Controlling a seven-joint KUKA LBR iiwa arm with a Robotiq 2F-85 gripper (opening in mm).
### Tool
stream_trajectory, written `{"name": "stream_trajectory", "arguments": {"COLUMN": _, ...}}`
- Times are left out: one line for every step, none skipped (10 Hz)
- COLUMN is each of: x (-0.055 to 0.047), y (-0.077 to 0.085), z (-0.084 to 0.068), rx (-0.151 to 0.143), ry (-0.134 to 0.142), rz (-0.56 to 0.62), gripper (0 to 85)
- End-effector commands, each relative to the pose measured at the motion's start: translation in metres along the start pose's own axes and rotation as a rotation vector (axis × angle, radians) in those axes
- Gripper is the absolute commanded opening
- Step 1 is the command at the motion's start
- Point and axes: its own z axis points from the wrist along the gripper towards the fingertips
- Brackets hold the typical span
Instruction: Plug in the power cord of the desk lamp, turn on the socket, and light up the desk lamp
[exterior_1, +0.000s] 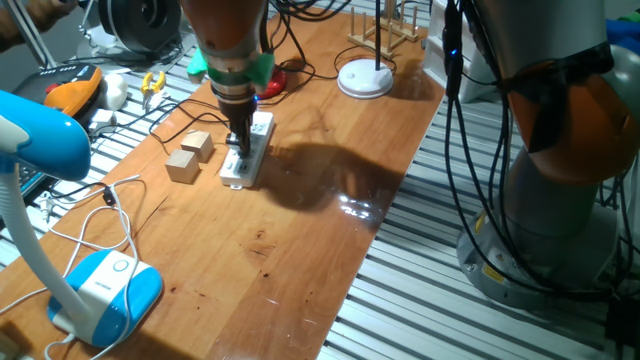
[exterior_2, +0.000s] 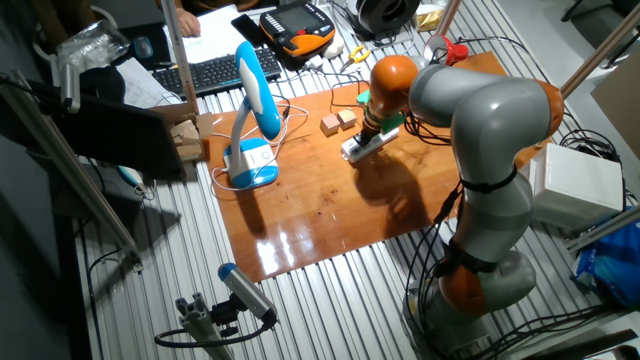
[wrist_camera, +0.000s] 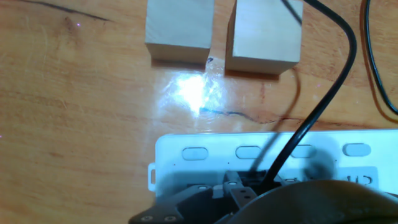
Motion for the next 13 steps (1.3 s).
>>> {"name": "stream_trajectory", "arguments": {"x": 0.003, "y": 0.003, "z": 0.003, "rx": -0.002, "ry": 0.005, "rz": 0.007, "gripper": 0.0}}
{"name": "stream_trajectory", "arguments": {"x": 0.002, "y": 0.003, "z": 0.004, "rx": -0.003, "ry": 0.010, "rz": 0.022, "gripper": 0.0}}
{"name": "stream_trajectory", "arguments": {"x": 0.002, "y": 0.003, "z": 0.004, "rx": -0.004, "ry": 0.011, "rz": 0.039, "gripper": 0.0}}
{"name": "stream_trajectory", "arguments": {"x": 0.002, "y": 0.003, "z": 0.004, "rx": 0.000, "ry": 0.011, "rz": 0.054, "gripper": 0.0}}
{"name": "stream_trajectory", "arguments": {"x": 0.002, "y": 0.003, "z": 0.004, "rx": 0.002, "ry": 0.008, "rz": 0.062, "gripper": 17.0}}
{"name": "stream_trajectory", "arguments": {"x": 0.002, "y": 0.003, "z": 0.004, "rx": 0.006, "ry": 0.004, "rz": 0.066, "gripper": 17.0}}
{"name": "stream_trajectory", "arguments": {"x": 0.002, "y": 0.003, "z": 0.004, "rx": 0.012, "ry": 0.000, "rz": 0.067, "gripper": 34.0}}
{"name": "stream_trajectory", "arguments": {"x": 0.002, "y": 0.002, "z": 0.003, "rx": 0.012, "ry": 0.000, "rz": 0.070, "gripper": 34.0}}
{"name": "stream_trajectory", "arguments": {"x": 0.002, "y": 0.002, "z": 0.003, "rx": 0.012, "ry": 0.000, "rz": 0.073, "gripper": 34.0}}
{"name": "stream_trajectory", "arguments": {"x": 0.001, "y": 0.001, "z": 0.001, "rx": 0.001, "ry": 0.000, "rz": 0.080, "gripper": 51.0}}
{"name": "stream_trajectory", "arguments": {"x": 0.000, "y": 0.001, "z": -0.002, "rx": -0.005, "ry": 0.005, "rz": 0.087, "gripper": 51.0}}
{"name": "stream_trajectory", "arguments": {"x": -0.002, "y": 0.000, "z": -0.007, "rx": -0.007, "ry": 0.014, "rz": 0.092, "gripper": 51.0}}
{"name": "stream_trajectory", "arguments": {"x": -0.004, "y": 0.000, "z": -0.011, "rx": -0.013, "ry": 0.023, "rz": 0.097, "gripper": 51.0}}
